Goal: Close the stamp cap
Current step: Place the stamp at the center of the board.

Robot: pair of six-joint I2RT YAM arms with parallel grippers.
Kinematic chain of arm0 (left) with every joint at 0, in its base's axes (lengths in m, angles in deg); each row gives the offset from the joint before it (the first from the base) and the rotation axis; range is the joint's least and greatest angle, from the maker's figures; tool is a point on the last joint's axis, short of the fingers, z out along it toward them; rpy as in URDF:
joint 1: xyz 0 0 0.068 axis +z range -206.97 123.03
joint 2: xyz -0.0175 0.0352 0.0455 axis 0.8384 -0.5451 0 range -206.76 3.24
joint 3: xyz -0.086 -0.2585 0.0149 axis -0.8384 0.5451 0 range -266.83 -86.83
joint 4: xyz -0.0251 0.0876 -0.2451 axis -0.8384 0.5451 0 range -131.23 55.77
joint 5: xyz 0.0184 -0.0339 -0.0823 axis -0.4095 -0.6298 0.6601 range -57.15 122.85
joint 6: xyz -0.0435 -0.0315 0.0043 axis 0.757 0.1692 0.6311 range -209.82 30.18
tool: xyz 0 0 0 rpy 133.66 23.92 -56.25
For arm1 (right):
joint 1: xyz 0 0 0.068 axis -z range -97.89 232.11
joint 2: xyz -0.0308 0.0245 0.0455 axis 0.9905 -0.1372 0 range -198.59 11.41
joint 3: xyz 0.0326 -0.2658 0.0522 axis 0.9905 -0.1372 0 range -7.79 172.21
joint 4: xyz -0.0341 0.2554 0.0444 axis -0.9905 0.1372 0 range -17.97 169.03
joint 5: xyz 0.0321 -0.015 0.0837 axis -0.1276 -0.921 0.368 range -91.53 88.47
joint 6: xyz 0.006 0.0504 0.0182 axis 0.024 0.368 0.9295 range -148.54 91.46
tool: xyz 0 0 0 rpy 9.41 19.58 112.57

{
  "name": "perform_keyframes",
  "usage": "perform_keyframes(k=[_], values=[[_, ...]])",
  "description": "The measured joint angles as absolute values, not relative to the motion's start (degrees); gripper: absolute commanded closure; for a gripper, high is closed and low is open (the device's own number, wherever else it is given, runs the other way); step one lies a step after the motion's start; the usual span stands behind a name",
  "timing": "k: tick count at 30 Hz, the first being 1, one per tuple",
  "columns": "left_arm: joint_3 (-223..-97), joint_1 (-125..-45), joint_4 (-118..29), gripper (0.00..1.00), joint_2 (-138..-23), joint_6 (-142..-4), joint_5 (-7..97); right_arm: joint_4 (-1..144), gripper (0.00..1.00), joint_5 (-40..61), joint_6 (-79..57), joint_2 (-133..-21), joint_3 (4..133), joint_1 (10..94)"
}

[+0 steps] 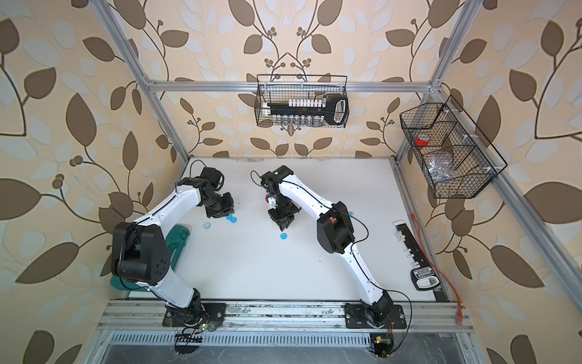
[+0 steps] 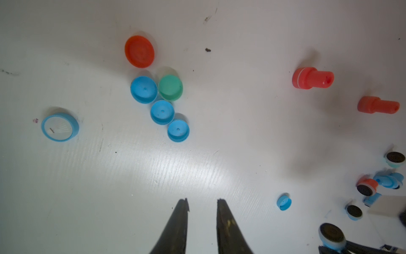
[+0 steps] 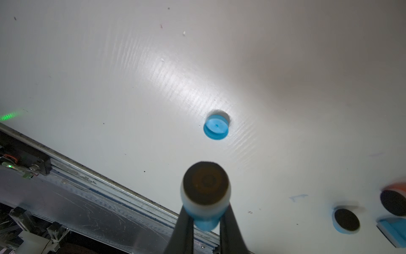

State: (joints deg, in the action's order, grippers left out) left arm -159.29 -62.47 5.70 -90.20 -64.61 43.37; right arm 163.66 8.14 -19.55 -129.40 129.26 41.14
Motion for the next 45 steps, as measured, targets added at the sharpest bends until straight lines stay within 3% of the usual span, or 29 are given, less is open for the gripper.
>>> perform_keyframes(k=[11, 20, 45], values=[[-156.3, -62.1, 4.3, 0.74, -89.6, -64.8, 44.7, 165.0, 1.00, 10.3, -17.6, -132.2, 129.4, 41.9], [-155.6, -62.1, 3.1, 0.74, -89.0, -64.8, 44.9, 165.4, 1.00, 14.3, -18.1, -132.0, 122.0, 41.9], [-154.3, -62.1, 2.2, 0.74, -88.4, -64.8, 45.9, 165.5, 1.00, 14.1, -17.6, -136.0, 125.8, 42.5]])
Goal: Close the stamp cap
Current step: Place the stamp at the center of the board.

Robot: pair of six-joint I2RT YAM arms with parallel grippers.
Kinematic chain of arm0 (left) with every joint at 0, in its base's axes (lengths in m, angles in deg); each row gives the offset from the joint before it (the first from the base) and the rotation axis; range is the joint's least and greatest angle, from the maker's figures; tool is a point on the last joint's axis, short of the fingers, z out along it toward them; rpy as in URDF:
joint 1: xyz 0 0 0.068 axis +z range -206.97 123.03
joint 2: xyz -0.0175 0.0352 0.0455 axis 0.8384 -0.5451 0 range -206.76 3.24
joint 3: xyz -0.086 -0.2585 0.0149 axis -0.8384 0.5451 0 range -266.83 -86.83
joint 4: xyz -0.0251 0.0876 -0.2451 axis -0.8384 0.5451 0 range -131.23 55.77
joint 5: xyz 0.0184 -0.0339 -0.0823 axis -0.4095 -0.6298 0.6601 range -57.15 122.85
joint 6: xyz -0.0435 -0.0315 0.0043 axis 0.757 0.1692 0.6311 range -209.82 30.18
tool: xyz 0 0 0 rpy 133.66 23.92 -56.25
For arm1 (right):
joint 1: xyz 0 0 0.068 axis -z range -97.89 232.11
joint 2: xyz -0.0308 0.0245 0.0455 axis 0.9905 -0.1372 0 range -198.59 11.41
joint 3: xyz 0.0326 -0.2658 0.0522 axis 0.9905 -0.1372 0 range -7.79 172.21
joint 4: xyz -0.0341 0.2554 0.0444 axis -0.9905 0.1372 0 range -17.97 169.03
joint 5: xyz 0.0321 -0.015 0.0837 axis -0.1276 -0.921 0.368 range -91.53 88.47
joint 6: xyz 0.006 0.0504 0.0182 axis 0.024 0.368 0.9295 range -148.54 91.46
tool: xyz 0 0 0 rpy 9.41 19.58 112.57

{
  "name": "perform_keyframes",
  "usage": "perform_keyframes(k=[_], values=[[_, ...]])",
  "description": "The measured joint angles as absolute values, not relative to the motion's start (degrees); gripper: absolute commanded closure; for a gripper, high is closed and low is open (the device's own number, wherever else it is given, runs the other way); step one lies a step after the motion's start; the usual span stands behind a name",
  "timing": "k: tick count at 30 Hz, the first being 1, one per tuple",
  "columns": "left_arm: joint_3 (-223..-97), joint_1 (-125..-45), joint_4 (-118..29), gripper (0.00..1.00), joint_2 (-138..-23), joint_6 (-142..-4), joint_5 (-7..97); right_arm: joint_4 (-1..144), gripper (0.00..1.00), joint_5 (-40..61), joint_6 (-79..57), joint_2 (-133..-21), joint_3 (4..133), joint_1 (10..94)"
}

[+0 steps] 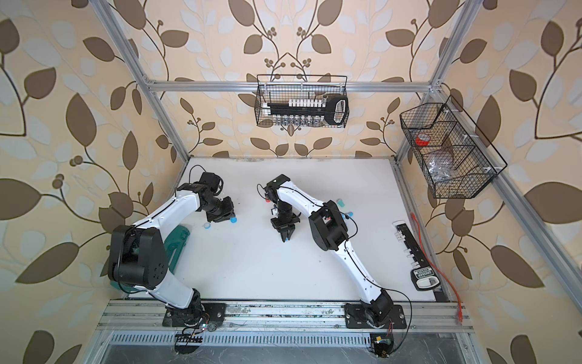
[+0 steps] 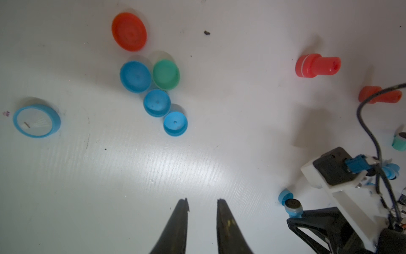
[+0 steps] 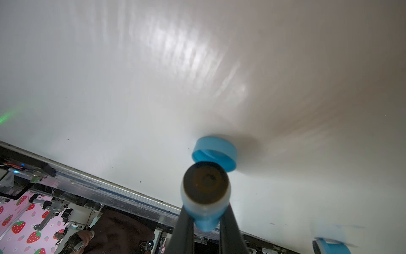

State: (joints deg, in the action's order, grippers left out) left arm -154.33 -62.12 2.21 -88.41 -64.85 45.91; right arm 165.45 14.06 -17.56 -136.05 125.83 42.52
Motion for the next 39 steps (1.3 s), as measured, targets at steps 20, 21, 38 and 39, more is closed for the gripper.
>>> perform_keyframes(k=[20, 21, 38, 39], values=[[-154.3, -62.1, 2.2, 0.72, -88.4, -64.8, 46.0, 165.5, 0.69, 13.6, -16.8, -136.4, 125.8, 43.0], [-154.3, -62.1, 2.2, 0.72, -88.4, -64.8, 46.0, 165.5, 0.68, 13.6, -16.7, -136.4, 125.8, 43.0], [-154.3, -62.1, 2.2, 0.71, -88.4, -64.8, 46.1, 165.5, 0.51, 9.0, -15.1, -128.2, 135.3, 43.7], [-154.3, -62.1, 2.2, 0.71, -88.4, -64.8, 46.1, 165.4, 0.56, 8.5, -14.7, -126.6, 136.6, 44.0]])
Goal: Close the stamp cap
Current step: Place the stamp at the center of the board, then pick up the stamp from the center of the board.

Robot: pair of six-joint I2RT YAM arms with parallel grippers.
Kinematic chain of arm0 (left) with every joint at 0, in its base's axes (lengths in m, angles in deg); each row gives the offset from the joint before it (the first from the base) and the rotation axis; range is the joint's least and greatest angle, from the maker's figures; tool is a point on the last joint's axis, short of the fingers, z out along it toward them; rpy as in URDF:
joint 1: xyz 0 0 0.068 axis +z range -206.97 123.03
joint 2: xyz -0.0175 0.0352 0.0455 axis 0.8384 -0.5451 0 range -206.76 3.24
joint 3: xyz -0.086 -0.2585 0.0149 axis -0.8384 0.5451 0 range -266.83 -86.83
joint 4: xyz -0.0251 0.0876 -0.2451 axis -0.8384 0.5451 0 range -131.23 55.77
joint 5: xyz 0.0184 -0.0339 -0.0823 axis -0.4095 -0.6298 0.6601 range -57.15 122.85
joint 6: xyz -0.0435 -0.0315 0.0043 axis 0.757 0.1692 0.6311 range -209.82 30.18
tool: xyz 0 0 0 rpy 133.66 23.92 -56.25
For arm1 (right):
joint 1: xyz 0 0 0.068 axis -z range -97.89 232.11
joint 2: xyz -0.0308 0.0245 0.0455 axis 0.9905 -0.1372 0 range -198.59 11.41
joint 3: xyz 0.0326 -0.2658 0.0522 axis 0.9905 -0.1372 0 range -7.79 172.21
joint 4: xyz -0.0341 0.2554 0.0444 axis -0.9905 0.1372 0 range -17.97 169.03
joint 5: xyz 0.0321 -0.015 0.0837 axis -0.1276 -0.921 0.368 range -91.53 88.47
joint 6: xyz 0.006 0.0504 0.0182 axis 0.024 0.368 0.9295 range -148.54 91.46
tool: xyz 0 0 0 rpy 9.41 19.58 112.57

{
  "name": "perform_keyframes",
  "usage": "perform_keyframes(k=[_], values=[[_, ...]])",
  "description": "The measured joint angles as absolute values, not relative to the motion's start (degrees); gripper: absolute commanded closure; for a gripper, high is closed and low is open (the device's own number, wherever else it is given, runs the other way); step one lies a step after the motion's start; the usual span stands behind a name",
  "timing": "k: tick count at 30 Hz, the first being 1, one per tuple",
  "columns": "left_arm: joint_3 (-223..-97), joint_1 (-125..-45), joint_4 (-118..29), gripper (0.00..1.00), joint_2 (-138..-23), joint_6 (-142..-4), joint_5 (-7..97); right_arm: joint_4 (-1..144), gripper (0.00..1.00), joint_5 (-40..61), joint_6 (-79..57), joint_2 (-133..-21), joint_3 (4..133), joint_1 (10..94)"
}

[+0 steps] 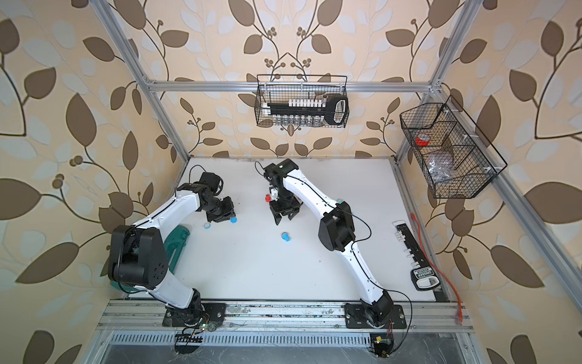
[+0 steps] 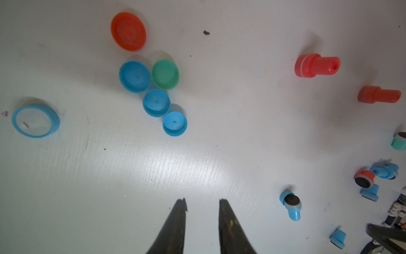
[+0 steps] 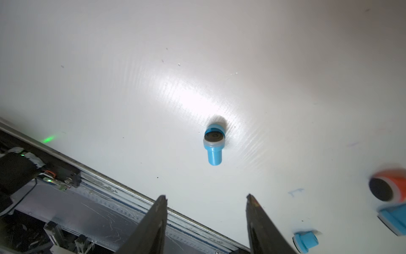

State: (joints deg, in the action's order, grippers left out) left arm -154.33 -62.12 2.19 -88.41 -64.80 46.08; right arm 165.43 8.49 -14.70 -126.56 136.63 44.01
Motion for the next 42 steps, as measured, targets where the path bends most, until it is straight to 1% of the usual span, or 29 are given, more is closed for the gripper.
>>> perform_keyframes(k=[1, 2, 3, 4, 5, 6, 7, 8, 9, 10, 11, 12, 13, 14, 16, 18, 20, 23, 24, 28, 31, 35, 39, 42], values=[[-154.3, -62.1, 2.2, 0.71, -88.4, -64.8, 46.1, 165.3, 0.63, 7.4, -14.3, -124.7, 137.7, 44.3], [-154.3, -62.1, 2.2, 0.71, -88.3, -64.8, 46.1, 165.0, 0.78, 6.1, -13.9, -122.6, 138.0, 44.4], [-154.3, -62.1, 2.2, 0.71, -88.3, -64.8, 46.1, 164.6, 0.86, 4.0, -13.6, -119.5, 137.5, 44.6], [-154.3, -62.1, 2.2, 0.71, -88.1, -64.8, 46.1, 163.2, 0.87, 1.4, -13.5, -115.2, 134.8, 44.6], [-154.3, -62.1, 2.2, 0.71, -87.9, -64.8, 46.1, 160.3, 0.79, -0.7, -13.1, -109.8, 129.3, 44.5], [-154.2, -62.1, 2.2, 0.71, -87.5, -64.8, 46.1, 155.9, 0.65, -2.3, -12.7, -102.5, 121.1, 44.2], [-154.1, -62.1, 2.3, 0.71, -87.2, -64.8, 46.1, 150.7, 0.58, -2.8, -11.6, -94.5, 111.4, 44.0], [-154.0, -62.1, 2.3, 0.71, -86.8, -64.7, 46.1, 145.2, 0.42, -1.7, -10.5, -87.3, 102.1, 44.1], [-154.0, -62.1, 2.4, 0.71, -86.5, -64.7, 46.1, 138.5, 0.31, 0.9, -8.6, -79.9, 91.6, 45.0], [-154.0, -62.1, 2.4, 0.71, -86.3, -64.6, 46.1, 133.1, 0.31, 4.8, -5.8, -74.1, 83.0, 47.0], [-154.0, -62.1, 2.6, 0.71, -86.1, -64.5, 46.1, 129.2, 0.28, 7.0, -3.9, -71.1, 77.5, 48.9], [-154.0, -62.1, 2.7, 0.71, -86.0, -64.5, 46.1, 124.6, 0.25, 8.2, -1.5, -69.3, 71.9, 50.9], [-153.9, -62.1, 2.8, 0.71, -85.9, -64.5, 46.1, 120.2, 0.19, 7.6, 0.0, -69.1, 68.0, 51.3], [-153.8, -62.1, 2.8, 0.71, -85.8, -64.5, 46.0, 115.9, 0.14, 6.0, 0.6, -69.4, 64.6, 50.3], [-153.2, -62.1, 2.8, 0.71, -85.4, -64.4, 46.0, 107.4, 0.13, 1.4, 0.9, -69.1, 57.6, 45.0], [-152.5, -62.1, 3.0, 0.71, -85.1, -64.3, 46.0, 100.2, 0.17, -2.9, 0.7, -67.5, 52.1, 38.7], [-151.9, -62.1, 3.1, 0.71, -85.1, -64.2, 46.0, 94.9, 0.22, -5.6, 0.3, -66.4, 49.2, 35.1], [-151.2, -62.1, 3.2, 0.71, -85.1, -64.1, 46.0, 87.5, 0.28, -9.7, -0.2, -66.9, 46.1, 33.3], [-151.2, -62.1, 3.3, 0.71, -85.1, -64.1, 46.0, 85.5, 0.32, -11.0, -0.4, -67.6, 45.1, 32.8], [-151.2, -62.1, 3.3, 0.71, -85.1, -64.1, 45.9, 80.8, 0.42, -15.6, -2.0, -73.0, 42.9, 29.1], [-151.1, -62.1, 3.3, 0.71, -85.1, -64.1, 45.9, 77.7, 0.43, -17.3, -3.3, -77.4, 41.8, 27.3], [-150.7, -62.1, 3.2, 0.71, -85.1, -64.1, 45.9, 76.4, 0.44, -19.1, -3.9, -80.4, 40.7, 26.8], [-150.2, -62.1, 3.3, 0.71, -85.1, -64.2, 45.9, 75.6, 0.51, -20.2, -4.2, -81.2, 40.7, 26.8], [-150.2, -62.1, 3.2, 0.71, -85.1, -64.2, 45.9, 75.4, 0.54, -20.1, -4.8, -82.0, 40.8, 26.8]])
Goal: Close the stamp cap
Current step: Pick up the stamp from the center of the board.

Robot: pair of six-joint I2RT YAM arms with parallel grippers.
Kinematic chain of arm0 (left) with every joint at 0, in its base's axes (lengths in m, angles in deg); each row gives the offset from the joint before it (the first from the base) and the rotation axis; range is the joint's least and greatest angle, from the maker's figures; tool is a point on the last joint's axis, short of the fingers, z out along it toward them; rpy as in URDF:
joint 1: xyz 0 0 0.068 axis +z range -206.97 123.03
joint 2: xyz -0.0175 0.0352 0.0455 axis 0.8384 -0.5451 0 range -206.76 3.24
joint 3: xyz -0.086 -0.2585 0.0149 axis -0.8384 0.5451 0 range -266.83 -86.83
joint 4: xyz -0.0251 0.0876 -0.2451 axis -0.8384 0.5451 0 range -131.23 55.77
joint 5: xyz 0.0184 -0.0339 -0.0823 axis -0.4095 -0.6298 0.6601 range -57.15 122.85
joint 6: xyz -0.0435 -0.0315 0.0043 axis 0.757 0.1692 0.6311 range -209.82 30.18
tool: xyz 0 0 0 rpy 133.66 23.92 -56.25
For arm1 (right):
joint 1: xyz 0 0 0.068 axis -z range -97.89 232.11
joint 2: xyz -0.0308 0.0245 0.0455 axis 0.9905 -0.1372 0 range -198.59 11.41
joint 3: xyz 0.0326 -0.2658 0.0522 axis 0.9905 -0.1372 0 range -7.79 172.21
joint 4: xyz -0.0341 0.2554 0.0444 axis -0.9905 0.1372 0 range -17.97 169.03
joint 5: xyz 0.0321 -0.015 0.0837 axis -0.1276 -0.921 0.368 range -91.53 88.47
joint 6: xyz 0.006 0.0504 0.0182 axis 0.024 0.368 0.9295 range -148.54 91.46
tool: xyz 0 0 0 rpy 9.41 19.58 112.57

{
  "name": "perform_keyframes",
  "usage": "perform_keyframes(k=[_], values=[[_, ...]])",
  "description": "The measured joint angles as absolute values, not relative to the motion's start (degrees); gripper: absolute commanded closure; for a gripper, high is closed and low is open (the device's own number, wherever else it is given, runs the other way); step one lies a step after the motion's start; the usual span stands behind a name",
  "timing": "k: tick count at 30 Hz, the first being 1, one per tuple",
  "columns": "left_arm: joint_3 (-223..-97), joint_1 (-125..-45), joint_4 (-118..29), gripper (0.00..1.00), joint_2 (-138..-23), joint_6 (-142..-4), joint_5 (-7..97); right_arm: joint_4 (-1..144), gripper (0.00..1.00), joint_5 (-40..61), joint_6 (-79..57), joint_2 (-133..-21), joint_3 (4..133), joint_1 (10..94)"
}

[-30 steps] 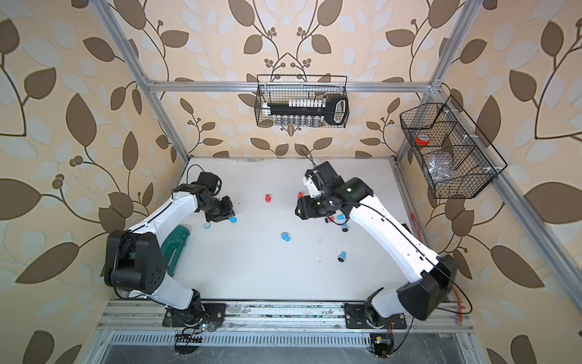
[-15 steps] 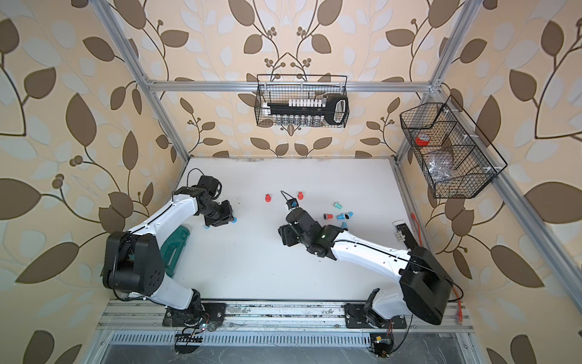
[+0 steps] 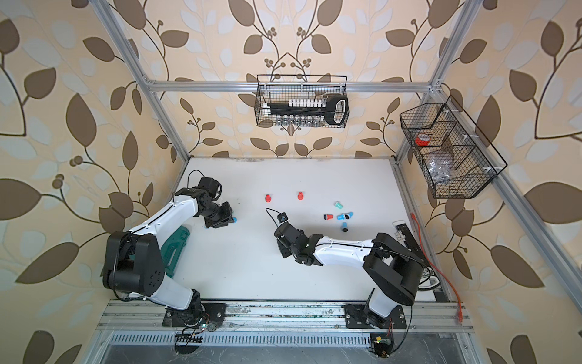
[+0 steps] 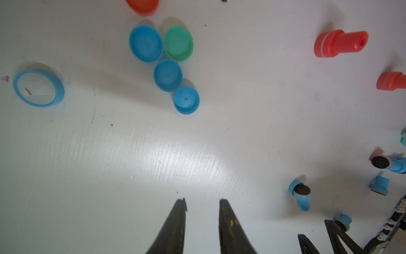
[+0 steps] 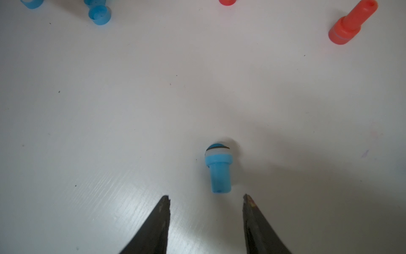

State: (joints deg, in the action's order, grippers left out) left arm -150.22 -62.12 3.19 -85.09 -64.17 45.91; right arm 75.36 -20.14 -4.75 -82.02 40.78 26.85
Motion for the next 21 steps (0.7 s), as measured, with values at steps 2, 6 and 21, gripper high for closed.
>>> perform_keyframes(k=[2, 6, 21], values=[[-150.2, -62.1, 3.2, 0.71, -85.1, -64.2, 45.9, 75.5, 0.54, -19.9, -4.9, -83.0, 41.0, 26.8], [-150.2, -62.1, 3.1, 0.71, -85.1, -64.2, 45.9, 75.6, 0.54, -19.7, -4.8, -84.7, 41.2, 27.0], [-149.4, -62.1, 3.0, 0.71, -85.1, -64.2, 45.9, 76.6, 0.63, -19.3, -5.5, -86.4, 43.2, 29.8]])
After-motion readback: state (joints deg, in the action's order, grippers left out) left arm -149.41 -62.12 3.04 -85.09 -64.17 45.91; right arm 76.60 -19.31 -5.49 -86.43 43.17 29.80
